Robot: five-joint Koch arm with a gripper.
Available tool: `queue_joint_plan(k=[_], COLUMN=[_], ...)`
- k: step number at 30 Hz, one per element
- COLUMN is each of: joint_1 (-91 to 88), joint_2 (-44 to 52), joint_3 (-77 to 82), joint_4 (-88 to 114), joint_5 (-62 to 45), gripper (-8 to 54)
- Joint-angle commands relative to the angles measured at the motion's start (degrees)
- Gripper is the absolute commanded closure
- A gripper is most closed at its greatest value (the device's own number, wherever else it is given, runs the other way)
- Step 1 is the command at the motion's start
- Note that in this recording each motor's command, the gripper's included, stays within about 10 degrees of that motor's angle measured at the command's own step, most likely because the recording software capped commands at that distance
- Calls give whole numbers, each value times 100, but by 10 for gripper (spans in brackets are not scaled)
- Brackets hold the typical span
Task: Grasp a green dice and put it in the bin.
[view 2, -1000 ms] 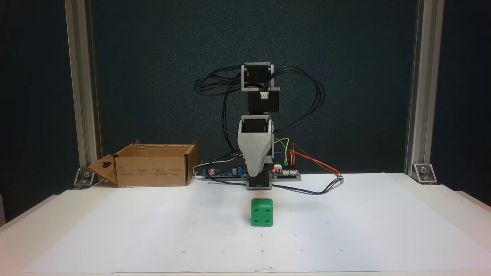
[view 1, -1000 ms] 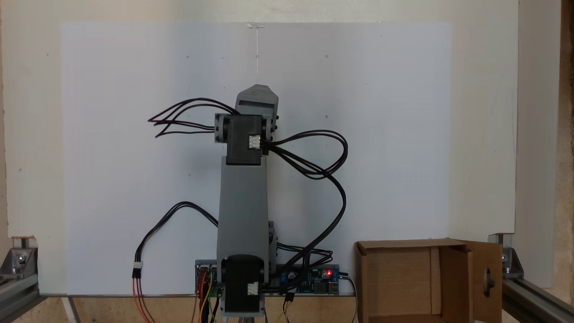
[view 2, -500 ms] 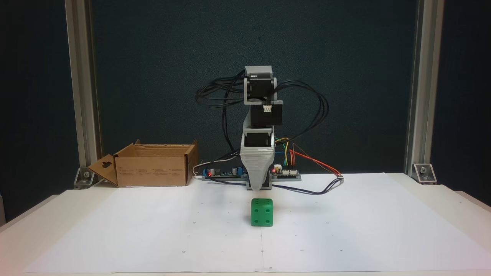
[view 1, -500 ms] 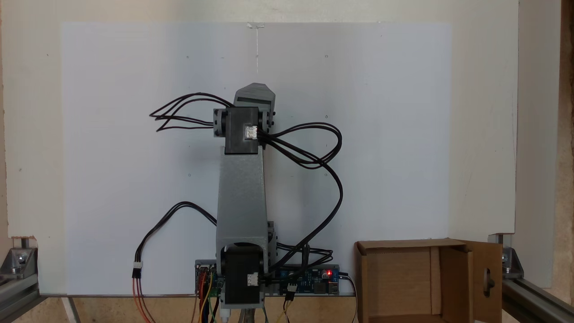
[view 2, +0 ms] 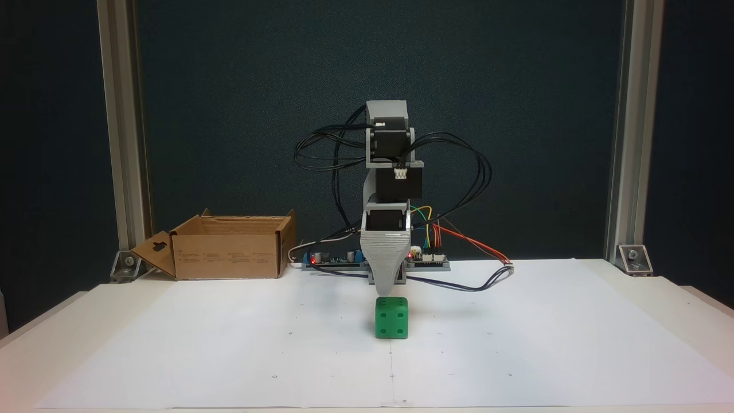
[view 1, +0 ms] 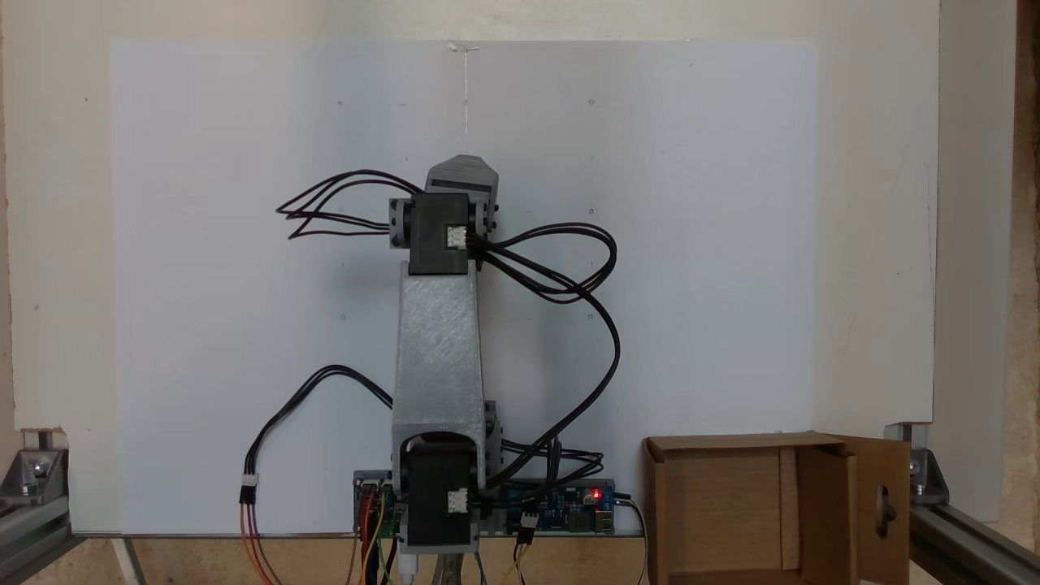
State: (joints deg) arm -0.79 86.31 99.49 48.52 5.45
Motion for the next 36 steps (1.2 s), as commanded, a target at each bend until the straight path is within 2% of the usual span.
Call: queue_joint_plan(k=[1, 15, 36], joint_1=[-53, -53, -158], joint_2=[18, -35, -624], joint_3=[-88, -18, 264], joint_4=[-70, -97, -686], joint_5=[176, 158, 167], gripper=[25, 25, 25])
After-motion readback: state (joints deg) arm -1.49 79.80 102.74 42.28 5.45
